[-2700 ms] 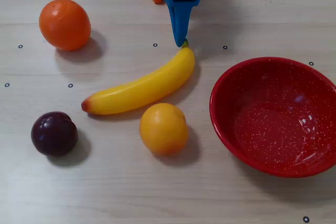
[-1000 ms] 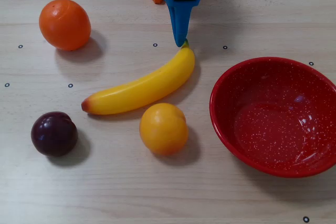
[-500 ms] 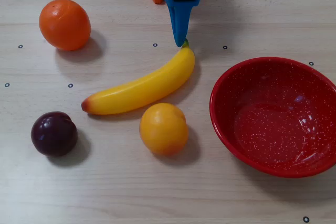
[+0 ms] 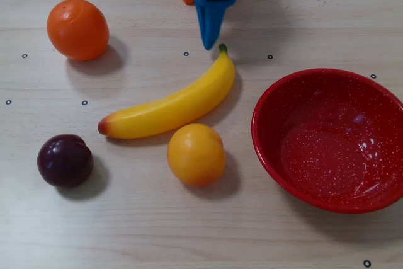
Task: Put banana in the red bowl.
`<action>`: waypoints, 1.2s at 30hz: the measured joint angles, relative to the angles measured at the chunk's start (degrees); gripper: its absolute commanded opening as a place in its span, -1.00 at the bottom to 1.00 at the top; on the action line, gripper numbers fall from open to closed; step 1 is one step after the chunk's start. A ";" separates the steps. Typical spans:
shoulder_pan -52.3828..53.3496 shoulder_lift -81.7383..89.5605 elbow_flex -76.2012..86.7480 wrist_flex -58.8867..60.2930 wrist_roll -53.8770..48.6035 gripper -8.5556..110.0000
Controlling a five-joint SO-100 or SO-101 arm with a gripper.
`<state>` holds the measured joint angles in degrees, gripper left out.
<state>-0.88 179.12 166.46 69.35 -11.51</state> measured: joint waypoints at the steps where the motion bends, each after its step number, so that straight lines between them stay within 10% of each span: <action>1: 0.00 -1.05 -2.11 0.35 -1.85 -0.86; 36: 16.52 -66.01 -60.47 19.95 -51.06 -0.40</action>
<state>15.64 113.12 106.00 89.30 -62.58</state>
